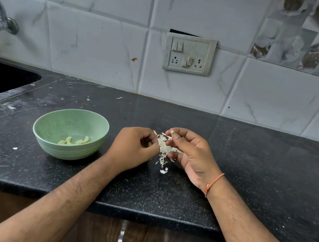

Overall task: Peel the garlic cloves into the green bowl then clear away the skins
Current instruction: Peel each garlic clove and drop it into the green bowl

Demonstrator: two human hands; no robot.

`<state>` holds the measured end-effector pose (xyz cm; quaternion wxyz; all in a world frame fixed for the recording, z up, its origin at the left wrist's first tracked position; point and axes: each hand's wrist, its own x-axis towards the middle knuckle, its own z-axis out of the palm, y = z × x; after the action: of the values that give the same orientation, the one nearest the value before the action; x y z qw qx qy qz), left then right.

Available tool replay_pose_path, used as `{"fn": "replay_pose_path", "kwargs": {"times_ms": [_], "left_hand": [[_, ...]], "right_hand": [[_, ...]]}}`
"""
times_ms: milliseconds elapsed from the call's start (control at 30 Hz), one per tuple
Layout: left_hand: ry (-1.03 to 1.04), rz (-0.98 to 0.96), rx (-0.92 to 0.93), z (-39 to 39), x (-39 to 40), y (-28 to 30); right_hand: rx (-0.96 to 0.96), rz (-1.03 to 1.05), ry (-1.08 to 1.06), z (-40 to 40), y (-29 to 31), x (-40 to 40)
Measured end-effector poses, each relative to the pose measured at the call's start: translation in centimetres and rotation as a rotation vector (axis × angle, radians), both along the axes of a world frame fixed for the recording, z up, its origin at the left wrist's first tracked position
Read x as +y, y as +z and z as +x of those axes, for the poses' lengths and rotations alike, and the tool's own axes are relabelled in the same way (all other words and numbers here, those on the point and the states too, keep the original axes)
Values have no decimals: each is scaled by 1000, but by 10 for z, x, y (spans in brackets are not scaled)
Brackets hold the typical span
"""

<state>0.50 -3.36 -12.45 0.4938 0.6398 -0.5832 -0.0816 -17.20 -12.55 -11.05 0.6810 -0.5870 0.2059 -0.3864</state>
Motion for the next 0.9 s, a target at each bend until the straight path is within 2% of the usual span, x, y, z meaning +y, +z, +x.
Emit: {"fn": "replay_pose_path", "kwargs": {"times_ms": [200,433,700,900], "left_hand": [[25,-112,-93,1,2,0],[-2,-174,-198,1,2,1],[7,-178,-275,-2,5,2],[-4,-122,-312,-3,4,1]], "right_hand": [[203,-277,-252,0,-4,-3],[316,-458,-331,0,-6,-3],[368,-553,-346,-2,-7,-3],[393,-524,-303,-2,-8,-3]]}}
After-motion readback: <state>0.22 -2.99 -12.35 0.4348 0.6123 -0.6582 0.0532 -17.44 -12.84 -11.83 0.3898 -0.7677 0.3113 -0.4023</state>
